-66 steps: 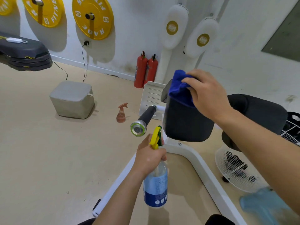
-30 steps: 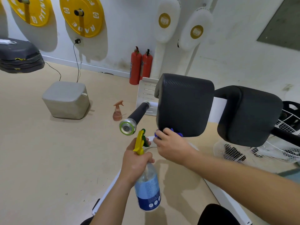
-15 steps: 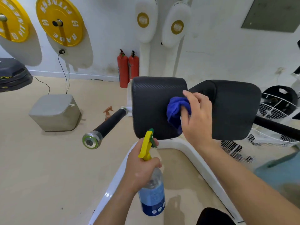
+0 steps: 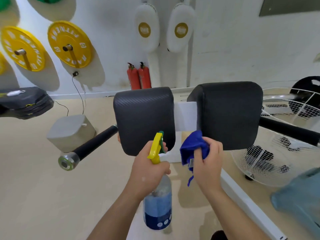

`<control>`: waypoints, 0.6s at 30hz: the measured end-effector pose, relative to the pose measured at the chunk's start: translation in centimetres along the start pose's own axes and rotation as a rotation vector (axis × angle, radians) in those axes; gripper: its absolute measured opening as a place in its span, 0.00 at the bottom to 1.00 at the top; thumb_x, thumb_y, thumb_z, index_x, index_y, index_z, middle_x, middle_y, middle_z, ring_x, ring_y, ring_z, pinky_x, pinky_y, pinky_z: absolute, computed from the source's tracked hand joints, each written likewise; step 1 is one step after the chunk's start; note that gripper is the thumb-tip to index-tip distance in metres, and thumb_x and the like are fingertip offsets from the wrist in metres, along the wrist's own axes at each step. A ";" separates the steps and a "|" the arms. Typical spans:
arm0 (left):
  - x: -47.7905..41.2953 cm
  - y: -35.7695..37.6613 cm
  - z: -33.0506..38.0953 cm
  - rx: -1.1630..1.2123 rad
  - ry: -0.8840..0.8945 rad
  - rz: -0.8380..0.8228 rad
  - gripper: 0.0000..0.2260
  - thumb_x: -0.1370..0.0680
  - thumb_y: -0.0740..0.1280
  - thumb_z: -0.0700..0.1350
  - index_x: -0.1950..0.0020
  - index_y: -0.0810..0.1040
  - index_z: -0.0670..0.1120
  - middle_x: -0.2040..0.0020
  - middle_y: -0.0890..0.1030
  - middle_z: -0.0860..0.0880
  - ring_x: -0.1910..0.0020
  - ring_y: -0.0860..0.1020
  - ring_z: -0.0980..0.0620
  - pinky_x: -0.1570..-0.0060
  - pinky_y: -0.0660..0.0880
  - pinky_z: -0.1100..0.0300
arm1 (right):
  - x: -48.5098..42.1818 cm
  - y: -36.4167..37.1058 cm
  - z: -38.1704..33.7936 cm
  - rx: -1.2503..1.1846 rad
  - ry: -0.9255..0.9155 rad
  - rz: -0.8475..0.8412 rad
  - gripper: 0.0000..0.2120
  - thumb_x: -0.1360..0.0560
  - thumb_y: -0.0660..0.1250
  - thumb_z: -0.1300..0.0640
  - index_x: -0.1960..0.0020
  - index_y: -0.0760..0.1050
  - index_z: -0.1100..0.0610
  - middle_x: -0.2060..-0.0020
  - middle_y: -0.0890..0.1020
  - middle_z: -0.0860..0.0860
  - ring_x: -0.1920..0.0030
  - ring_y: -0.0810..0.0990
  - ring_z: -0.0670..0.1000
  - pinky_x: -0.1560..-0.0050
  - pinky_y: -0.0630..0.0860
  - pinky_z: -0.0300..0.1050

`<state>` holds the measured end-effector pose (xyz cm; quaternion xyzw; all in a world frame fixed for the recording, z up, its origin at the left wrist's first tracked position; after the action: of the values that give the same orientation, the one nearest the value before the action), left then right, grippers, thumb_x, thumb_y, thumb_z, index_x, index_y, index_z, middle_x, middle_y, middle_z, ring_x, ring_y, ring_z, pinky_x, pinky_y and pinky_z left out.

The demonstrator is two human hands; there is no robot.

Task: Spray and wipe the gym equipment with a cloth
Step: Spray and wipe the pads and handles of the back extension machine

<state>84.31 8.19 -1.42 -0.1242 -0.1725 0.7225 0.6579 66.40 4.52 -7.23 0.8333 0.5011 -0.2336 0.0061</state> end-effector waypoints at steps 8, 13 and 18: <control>-1.8 4.4 4.5 -0.048 -0.058 0.103 0.13 0.33 0.70 0.37 0.50 0.75 0.44 0.58 0.81 0.45 0.63 0.83 0.49 0.53 0.82 0.40 | -4.5 -1.8 -3.2 -0.190 -0.083 -0.011 0.08 0.21 0.67 0.60 0.43 0.74 0.53 0.49 0.76 0.47 0.49 0.76 0.41 0.50 0.71 0.30; -1.1 4.6 4.3 -0.090 -0.079 0.172 0.09 0.29 0.69 0.36 0.51 0.74 0.42 0.60 0.80 0.47 0.62 0.85 0.46 0.53 0.82 0.42 | -9.0 -0.3 -6.4 -0.259 -0.127 -0.090 0.20 0.19 0.63 0.59 0.27 0.68 0.52 0.37 0.75 0.45 0.41 0.73 0.35 0.41 0.67 0.24; -0.2 3.2 4.5 0.011 -0.082 0.220 0.16 0.38 0.67 0.41 0.51 0.76 0.43 0.57 0.82 0.44 0.64 0.84 0.48 0.54 0.83 0.39 | -10.2 6.3 -8.3 -0.121 -0.270 -0.348 0.24 0.16 0.58 0.56 0.21 0.61 0.51 0.25 0.68 0.50 0.28 0.67 0.46 0.28 0.67 0.41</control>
<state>79.55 7.41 1.33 -0.1094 -0.1807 0.7956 0.5678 70.86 -5.05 2.76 0.6936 0.6449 -0.3102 0.0826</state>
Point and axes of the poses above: each hand's wrist, its own x-axis away from the middle knuckle, its own y-axis out of the palm, z = x × y, the point moved 3 cm from there along -x, towards the middle knuckle
